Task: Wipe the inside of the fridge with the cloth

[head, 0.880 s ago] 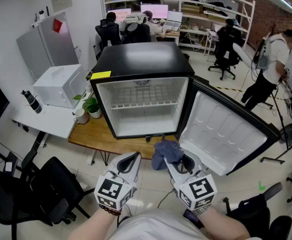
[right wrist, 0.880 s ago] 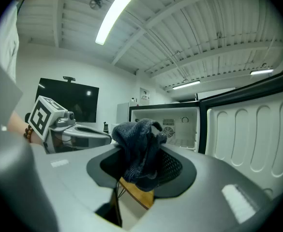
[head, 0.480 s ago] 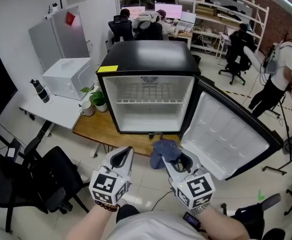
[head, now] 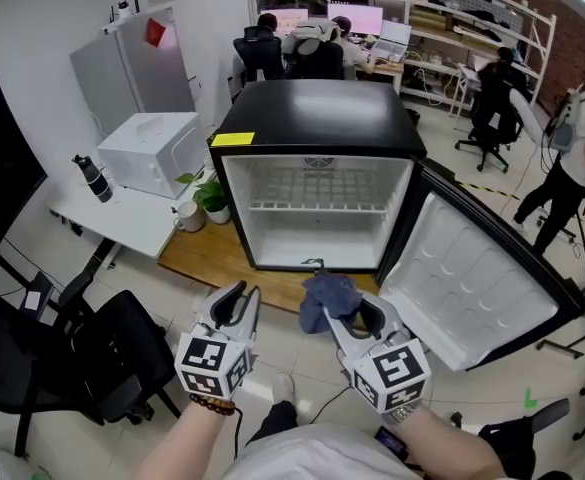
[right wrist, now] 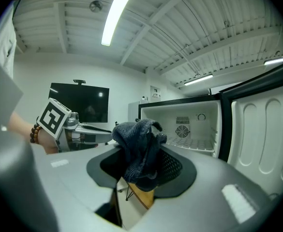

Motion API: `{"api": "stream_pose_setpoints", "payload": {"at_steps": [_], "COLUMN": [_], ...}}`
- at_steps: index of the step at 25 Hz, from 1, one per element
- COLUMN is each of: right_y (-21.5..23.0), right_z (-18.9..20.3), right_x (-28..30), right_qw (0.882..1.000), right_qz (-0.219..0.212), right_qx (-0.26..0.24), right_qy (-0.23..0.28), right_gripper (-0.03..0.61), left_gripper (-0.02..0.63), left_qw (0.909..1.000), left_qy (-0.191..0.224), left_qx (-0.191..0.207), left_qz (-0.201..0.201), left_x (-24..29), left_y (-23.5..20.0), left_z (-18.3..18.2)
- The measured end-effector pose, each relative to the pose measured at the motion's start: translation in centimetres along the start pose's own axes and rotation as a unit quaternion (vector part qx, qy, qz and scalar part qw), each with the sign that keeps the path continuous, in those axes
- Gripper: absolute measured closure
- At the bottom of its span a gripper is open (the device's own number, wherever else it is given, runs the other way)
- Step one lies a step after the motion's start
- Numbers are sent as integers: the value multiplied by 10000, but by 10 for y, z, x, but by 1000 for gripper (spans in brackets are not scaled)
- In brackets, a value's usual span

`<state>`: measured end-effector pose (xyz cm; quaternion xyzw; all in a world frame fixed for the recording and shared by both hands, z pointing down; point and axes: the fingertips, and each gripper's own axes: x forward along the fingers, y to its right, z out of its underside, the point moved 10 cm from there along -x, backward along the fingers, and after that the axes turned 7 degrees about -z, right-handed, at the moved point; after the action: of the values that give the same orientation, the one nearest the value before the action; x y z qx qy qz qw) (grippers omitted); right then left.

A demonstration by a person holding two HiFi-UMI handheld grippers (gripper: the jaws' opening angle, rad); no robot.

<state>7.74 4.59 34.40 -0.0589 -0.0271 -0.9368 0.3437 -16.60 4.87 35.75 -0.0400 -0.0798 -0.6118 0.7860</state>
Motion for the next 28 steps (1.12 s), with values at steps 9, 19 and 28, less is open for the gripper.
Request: {"api": "stream_pose_setpoints", "payload": {"at_steps": [9, 19, 28], "right_y": [23, 53, 71], "right_z": [-22, -44, -53], "right_x": [80, 195, 266], "right_qw": [9999, 9993, 9978], "right_qz": [-151, -296, -384], "right_qx": [-62, -128, -240], "right_qy": [-9, 205, 491], "right_gripper": [423, 423, 423], "left_gripper": [509, 489, 469], "left_qw": [9997, 9995, 9982], "left_qy": [-106, -316, -499], "left_qx": [-160, 6, 97], "left_qz": [-178, 48, 323], "left_x": [48, 126, 165], "left_y": [-60, -115, -148], "left_z": [-2, -2, 2]}}
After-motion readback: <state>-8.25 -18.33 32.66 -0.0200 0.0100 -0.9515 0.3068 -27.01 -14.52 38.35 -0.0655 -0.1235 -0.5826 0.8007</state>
